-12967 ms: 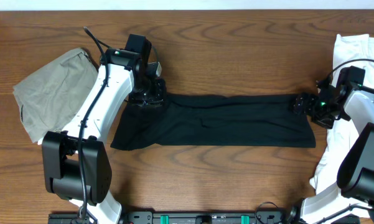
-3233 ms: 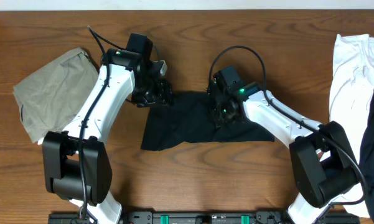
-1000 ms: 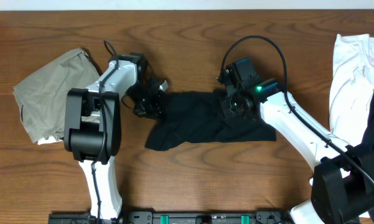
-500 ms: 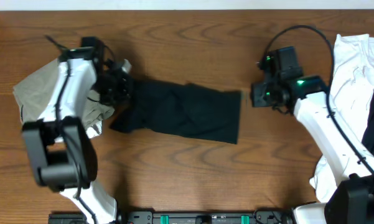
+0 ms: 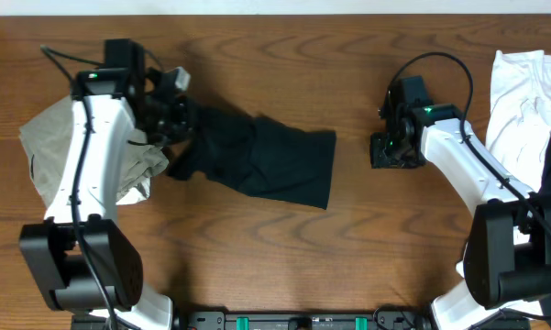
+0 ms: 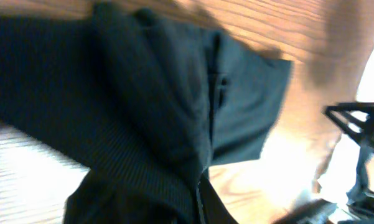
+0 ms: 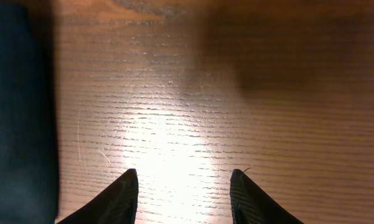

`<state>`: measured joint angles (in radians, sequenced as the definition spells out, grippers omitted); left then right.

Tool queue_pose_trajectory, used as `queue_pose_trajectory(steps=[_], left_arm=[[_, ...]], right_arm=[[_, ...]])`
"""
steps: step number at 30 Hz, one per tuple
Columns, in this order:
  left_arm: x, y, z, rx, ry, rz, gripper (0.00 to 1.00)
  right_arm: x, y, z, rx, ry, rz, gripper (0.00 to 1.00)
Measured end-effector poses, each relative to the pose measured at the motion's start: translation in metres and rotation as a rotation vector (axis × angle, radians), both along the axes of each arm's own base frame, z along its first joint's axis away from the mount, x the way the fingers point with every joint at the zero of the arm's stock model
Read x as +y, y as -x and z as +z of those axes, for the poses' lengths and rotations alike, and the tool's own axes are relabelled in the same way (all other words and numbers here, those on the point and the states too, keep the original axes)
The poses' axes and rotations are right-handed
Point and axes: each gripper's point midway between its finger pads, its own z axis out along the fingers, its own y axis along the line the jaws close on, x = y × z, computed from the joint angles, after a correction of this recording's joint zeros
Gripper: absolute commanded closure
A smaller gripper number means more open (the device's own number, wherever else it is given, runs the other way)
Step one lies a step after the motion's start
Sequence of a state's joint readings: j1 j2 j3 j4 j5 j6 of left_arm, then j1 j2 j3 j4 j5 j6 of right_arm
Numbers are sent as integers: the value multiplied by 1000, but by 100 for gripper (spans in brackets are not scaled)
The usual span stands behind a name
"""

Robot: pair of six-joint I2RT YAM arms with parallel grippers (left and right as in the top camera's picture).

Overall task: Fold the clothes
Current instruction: 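Fold the left end rightward over the bundle with the left gripper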

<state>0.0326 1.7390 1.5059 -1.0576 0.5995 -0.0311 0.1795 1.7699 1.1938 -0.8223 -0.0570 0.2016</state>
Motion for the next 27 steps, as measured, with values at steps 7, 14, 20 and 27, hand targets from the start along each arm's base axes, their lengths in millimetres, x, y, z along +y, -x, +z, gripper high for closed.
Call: queue_pose_trajectory(steps=[7,14,20,27], left_arm=[[-74,-1,9,-51,55,-110,93],[-139,16,8,-103,15,-246,90],[-181,36,4,-170,-68,-359,87],[-192,39,-9,-195,-154,-385,86]], right_arm=[[0,6,-1,24,-2,1,54],[2,8,-2,32,-5,6,54],[6,10,-2,38,-12,15,54],[8,14,-2,57,-24,18,54]])
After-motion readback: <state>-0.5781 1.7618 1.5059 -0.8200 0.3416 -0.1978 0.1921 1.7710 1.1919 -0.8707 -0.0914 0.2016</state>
